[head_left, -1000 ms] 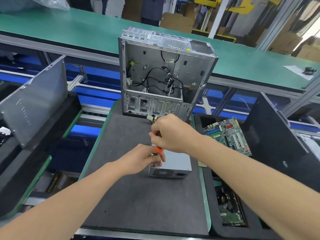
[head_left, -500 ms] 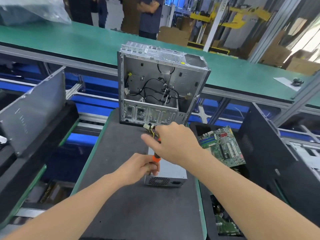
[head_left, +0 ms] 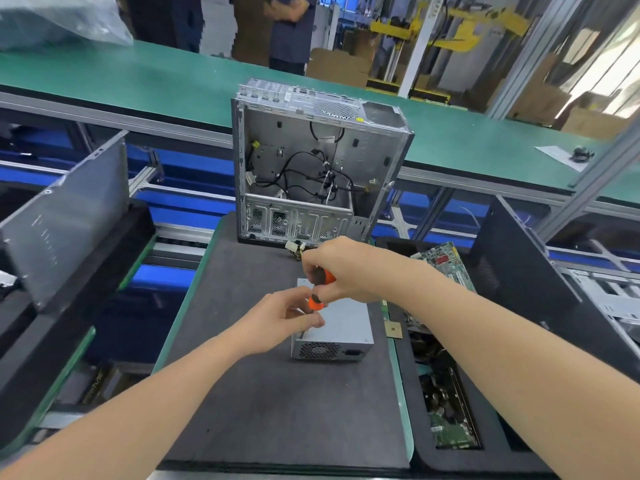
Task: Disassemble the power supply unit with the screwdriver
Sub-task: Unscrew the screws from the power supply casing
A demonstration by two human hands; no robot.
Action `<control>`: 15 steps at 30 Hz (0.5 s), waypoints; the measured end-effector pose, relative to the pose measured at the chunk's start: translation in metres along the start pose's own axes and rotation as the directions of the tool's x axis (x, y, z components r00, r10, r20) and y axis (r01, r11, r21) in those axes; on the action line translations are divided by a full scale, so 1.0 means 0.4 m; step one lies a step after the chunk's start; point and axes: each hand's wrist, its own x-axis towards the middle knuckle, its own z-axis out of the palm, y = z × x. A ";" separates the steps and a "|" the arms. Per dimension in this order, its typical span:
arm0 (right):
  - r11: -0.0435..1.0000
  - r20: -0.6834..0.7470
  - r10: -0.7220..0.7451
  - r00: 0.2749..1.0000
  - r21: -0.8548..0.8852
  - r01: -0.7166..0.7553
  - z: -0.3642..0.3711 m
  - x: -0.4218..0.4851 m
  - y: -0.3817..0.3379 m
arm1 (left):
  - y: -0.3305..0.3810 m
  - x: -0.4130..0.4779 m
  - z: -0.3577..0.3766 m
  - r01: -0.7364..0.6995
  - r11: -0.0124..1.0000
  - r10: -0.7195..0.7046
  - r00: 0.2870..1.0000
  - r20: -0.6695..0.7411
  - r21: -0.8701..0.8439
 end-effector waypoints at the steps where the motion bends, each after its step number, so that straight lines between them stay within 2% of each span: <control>1: 0.999 0.009 -0.035 0.999 -0.002 0.035 -0.003 0.001 0.002 | 0.001 0.001 -0.002 -0.004 1.000 0.004 1.000 0.004 -0.017; 9: 0.992 0.081 -0.118 0.990 -0.040 0.122 -0.015 0.018 -0.010 | 0.001 0.004 -0.018 -0.001 0.997 0.001 1.000 0.006 -0.081; 12: 0.995 0.020 -0.094 0.995 -0.020 0.095 -0.011 0.005 -0.021 | -0.009 0.002 -0.016 0.005 0.996 -0.005 1.000 -0.002 -0.086; 15: 0.999 -0.159 0.019 0.987 -0.032 -0.024 0.002 -0.003 -0.041 | -0.018 0.005 -0.014 0.015 0.997 -0.017 1.000 -0.016 -0.070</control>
